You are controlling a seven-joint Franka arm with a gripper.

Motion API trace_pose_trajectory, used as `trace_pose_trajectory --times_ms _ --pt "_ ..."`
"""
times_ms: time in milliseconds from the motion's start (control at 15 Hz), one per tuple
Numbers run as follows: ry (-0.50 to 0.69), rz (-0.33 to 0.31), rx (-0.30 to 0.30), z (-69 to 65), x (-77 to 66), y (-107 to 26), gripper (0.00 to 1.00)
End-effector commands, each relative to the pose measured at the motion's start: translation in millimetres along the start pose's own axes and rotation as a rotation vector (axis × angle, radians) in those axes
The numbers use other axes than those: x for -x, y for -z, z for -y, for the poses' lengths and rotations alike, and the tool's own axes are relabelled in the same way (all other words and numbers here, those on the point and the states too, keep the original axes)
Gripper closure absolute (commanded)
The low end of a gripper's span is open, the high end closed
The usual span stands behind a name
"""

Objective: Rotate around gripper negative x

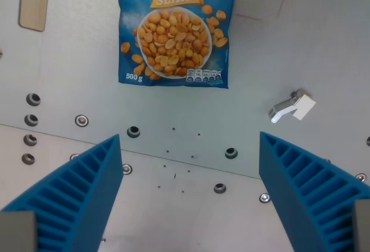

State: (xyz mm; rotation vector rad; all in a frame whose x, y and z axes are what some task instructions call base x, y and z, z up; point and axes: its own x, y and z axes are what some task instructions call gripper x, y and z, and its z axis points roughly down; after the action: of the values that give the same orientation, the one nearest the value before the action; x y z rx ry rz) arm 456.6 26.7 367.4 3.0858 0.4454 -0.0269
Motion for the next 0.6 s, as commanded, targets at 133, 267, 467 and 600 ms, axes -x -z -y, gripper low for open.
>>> trace_pose_trajectory --times_ms 133,267,467,600 --pt "-0.006 -0.008 0.145 2.1 0.3 3.0 0.0" --pt "-0.006 -0.008 0.172 2.1 0.3 3.0 0.0" --pt "-0.006 -0.008 0.212 2.1 0.3 3.0 0.0" --pt "-0.006 -0.008 0.238 2.1 0.3 3.0 0.0"
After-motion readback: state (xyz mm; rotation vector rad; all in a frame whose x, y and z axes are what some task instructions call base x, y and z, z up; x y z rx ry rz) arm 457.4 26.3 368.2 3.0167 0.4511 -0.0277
